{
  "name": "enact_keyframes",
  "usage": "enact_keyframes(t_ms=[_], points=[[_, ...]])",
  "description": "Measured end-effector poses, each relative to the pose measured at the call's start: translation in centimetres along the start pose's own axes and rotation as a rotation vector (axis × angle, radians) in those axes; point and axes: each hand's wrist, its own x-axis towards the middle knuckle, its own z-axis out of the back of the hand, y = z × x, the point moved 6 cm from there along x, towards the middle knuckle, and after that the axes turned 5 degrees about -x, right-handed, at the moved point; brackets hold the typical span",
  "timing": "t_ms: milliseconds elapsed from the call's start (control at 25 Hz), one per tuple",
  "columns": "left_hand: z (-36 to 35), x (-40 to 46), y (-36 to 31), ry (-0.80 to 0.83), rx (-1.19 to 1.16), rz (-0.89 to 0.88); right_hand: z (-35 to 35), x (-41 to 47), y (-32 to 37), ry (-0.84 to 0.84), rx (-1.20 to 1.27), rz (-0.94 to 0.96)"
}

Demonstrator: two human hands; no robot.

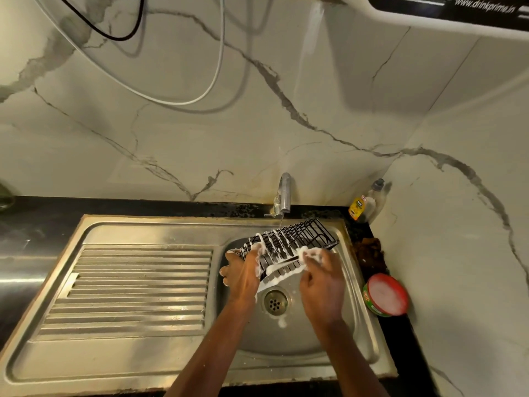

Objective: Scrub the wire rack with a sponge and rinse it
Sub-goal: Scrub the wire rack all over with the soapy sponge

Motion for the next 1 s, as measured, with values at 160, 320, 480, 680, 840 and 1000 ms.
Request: enact_keyframes(t_ms=[160, 320, 480, 680, 840, 1000], points=[[-0.3, 1.4, 1.8, 0.014, -0.022, 0.019, -0.3, -2.8, 3.8, 0.123, 0.043, 0.191], [-1.1, 2.9, 4.6, 0.056, -0.108, 0.043, 0.2, 2.5, 0.4, 0.171, 0.035, -0.113], [-0.9, 1.4, 2.9, 0.058, -0.12, -0.011, -0.4, 2.5, 4.8, 0.246, 0.038, 0.129], [-0.4, -0.4, 1.0, 0.042, -0.033, -0.053, -0.8, 5.3, 1.7, 0.214, -0.016, -0.116], [0.1, -1.3, -0.1, 0.037, -0.014, -0.049, -0.9, 2.5, 4.6, 0.22, 0.086, 0.091], [0.3, -2.1, -0.3, -0.009, 0.118, -0.028, -1.0, 3.6, 2.7, 0.135, 0.043, -0.141]])
